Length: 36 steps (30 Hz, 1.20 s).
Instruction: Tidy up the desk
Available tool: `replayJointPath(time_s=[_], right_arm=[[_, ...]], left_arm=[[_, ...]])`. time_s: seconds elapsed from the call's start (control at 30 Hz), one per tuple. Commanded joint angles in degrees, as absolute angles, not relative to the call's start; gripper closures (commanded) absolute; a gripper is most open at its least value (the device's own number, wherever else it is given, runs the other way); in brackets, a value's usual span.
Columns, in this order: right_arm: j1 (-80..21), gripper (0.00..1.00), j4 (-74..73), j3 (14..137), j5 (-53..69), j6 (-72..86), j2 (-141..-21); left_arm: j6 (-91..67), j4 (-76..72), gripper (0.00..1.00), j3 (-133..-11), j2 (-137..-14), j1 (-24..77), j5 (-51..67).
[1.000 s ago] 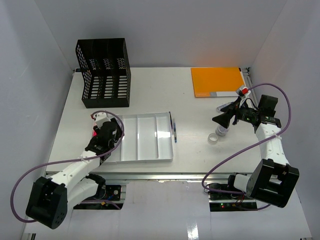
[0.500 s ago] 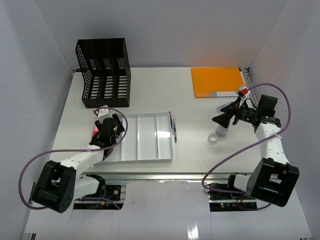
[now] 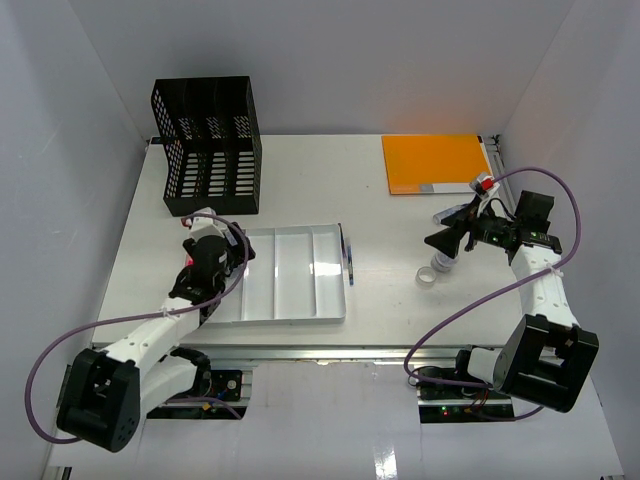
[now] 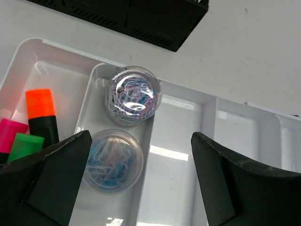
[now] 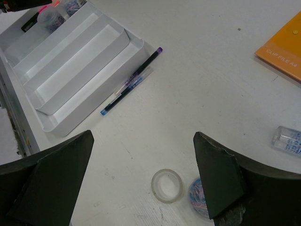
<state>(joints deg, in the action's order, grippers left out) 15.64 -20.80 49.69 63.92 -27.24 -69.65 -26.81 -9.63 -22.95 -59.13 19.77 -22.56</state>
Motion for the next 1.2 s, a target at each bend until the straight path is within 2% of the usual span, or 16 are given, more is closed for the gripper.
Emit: replayJointPath(time_s=[0.0, 0.2, 0.33, 0.4, 0.63, 1.03, 1.17], right_arm=[[15.5, 0.07, -27.2, 50.9, 61.2, -33.7, -70.3], [15.3, 0.07, -40.9, 56.8, 43.1, -42.6, -73.6], [13.7, 0.10, -38.6, 57.3, 24.8, -36.2, -75.0], [12.7, 0.10, -37.0, 56.9, 20.7, -31.0, -76.5], [7.4, 0.10, -27.1, 52.8, 12.7, -18.2, -79.7], [6.5, 0.10, -26.4, 56.7, 14.2, -12.3, -88.5], [5.6, 0.04, -25.9, 55.6, 14.1, -12.1, -89.6]], left_arm=[[-27.6, -2.3, 0.02, -27.9, -53.7, 19.5, -17.6], [-23.4, 9.6, 0.02, -36.2, -48.3, 19.5, -0.3], [-19.8, 14.4, 0.02, -39.7, -46.7, 19.5, 10.1], [-18.7, 15.2, 0.02, -39.2, -44.4, 19.6, 13.9], [-14.5, 17.2, 0.02, -33.4, -33.9, 19.5, 13.1], [-13.1, 17.7, 0.02, -32.4, -27.6, 19.5, 9.6], [-12.9, 17.6, 0.02, -32.4, -26.2, 19.6, 9.7]])
